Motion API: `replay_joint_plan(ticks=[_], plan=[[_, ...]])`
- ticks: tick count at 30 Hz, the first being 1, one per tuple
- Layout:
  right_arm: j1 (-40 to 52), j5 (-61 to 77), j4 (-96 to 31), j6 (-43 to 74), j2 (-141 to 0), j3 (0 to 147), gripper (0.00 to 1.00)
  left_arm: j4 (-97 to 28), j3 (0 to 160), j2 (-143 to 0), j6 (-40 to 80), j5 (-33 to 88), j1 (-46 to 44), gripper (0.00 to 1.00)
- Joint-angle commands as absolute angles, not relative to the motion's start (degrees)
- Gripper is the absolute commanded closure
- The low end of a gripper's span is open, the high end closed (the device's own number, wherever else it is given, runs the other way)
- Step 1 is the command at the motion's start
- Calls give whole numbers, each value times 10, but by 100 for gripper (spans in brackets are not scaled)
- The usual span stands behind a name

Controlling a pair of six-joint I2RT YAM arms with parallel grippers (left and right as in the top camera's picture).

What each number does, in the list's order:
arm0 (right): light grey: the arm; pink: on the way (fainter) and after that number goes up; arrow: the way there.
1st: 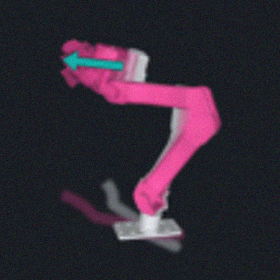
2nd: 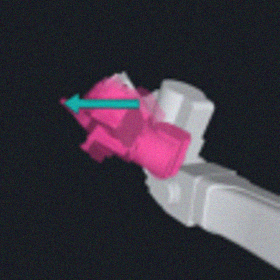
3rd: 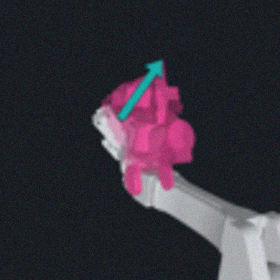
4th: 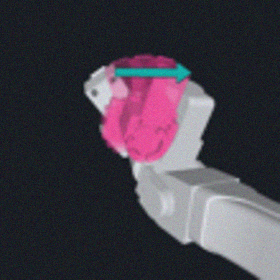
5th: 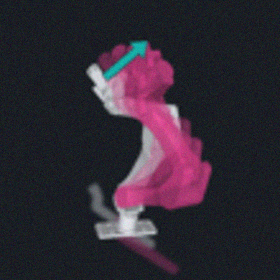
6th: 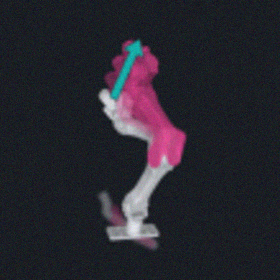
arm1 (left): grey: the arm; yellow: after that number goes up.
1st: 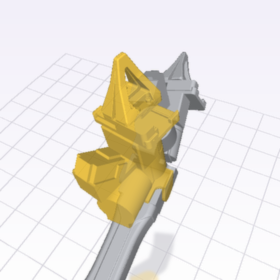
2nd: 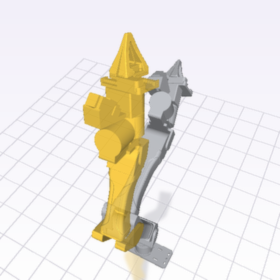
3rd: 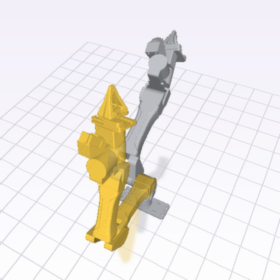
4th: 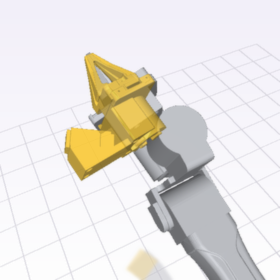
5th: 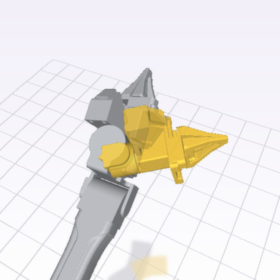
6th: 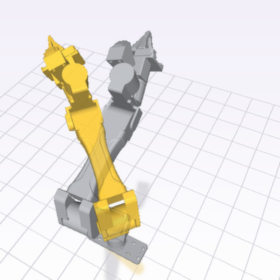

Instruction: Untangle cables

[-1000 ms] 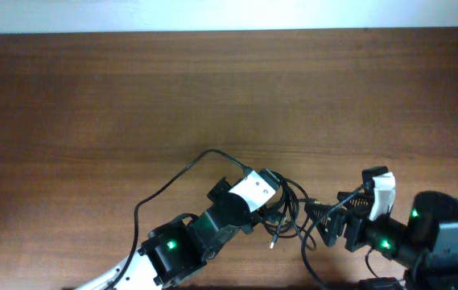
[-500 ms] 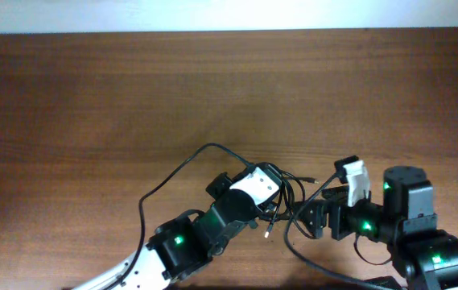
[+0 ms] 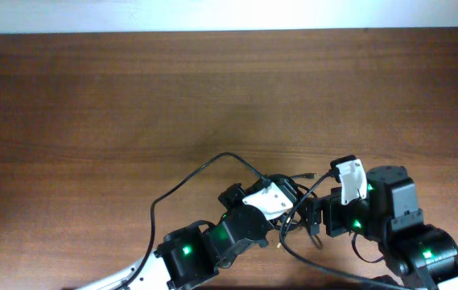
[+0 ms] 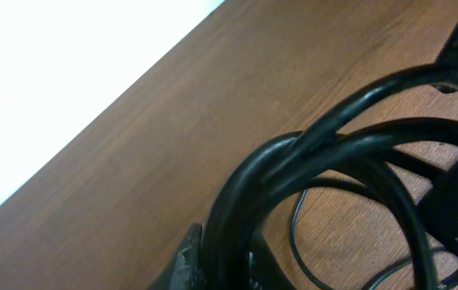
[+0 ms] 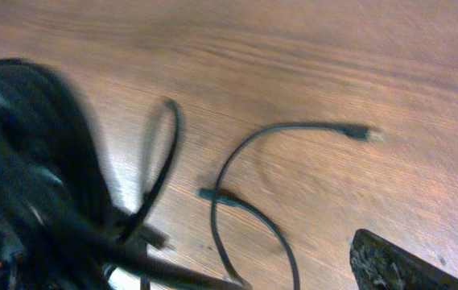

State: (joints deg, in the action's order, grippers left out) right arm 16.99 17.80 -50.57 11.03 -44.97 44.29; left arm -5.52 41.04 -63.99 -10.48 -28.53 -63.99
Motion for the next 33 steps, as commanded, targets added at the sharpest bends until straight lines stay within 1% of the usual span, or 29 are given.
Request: replay_joint_plan(ticks=[1,4,7,12,17,23,29,33], plan=[[173,94,-510,156,-475,449,1,-48,431,-633,-109,-313,-658,100],[173,93,-509,156,-491,449,1,-52,431,-625,-109,-345,-659,100],[172,56,-511,190,-497,449,1,-57,431,-611,-109,-375,-659,100],[172,22,-510,228,-496,449,1,-89,431,-584,-109,-380,-659,100],[172,21,-510,230,-496,449,1,-114,431,-572,-108,-383,-659,100],[172,21,-514,233,-496,449,1,-147,431,-572,-108,-450,-658,100],[173,30,-519,232,-496,449,1,-147,431,-572,-108,-466,-658,100],[173,57,-518,232,-496,449,1,-147,431,-572,-61,-492,-658,100]])
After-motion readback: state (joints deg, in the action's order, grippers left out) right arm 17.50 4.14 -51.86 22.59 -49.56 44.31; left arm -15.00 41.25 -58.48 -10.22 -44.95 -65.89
